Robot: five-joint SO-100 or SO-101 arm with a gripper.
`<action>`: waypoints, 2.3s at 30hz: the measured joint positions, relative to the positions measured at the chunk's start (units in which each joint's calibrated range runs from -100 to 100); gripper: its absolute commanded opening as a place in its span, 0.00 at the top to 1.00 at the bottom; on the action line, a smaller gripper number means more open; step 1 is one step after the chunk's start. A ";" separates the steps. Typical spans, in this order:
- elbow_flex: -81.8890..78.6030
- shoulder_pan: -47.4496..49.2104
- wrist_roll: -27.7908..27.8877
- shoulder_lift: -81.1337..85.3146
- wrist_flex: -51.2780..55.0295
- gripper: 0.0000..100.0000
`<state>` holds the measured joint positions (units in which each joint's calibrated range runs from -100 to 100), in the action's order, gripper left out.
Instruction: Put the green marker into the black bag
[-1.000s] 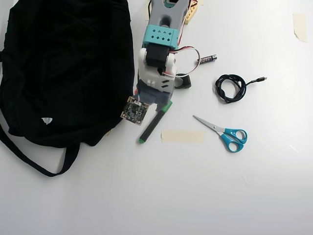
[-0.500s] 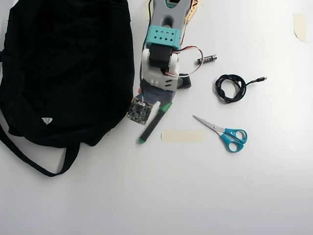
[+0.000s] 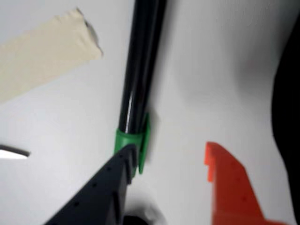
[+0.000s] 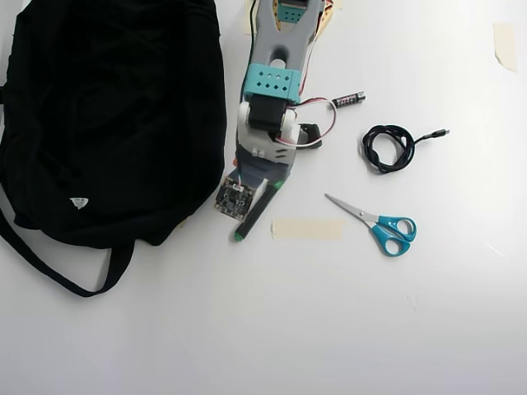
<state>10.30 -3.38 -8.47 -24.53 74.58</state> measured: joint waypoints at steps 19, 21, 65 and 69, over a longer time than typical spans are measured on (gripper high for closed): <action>5.58 0.96 0.15 -3.15 0.69 0.79; 5.58 1.40 0.20 -3.15 0.77 0.79; 10.61 4.19 -0.39 -12.62 1.72 0.76; 13.52 3.82 -0.44 -14.45 1.72 0.76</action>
<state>23.82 0.44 -8.91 -38.98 76.30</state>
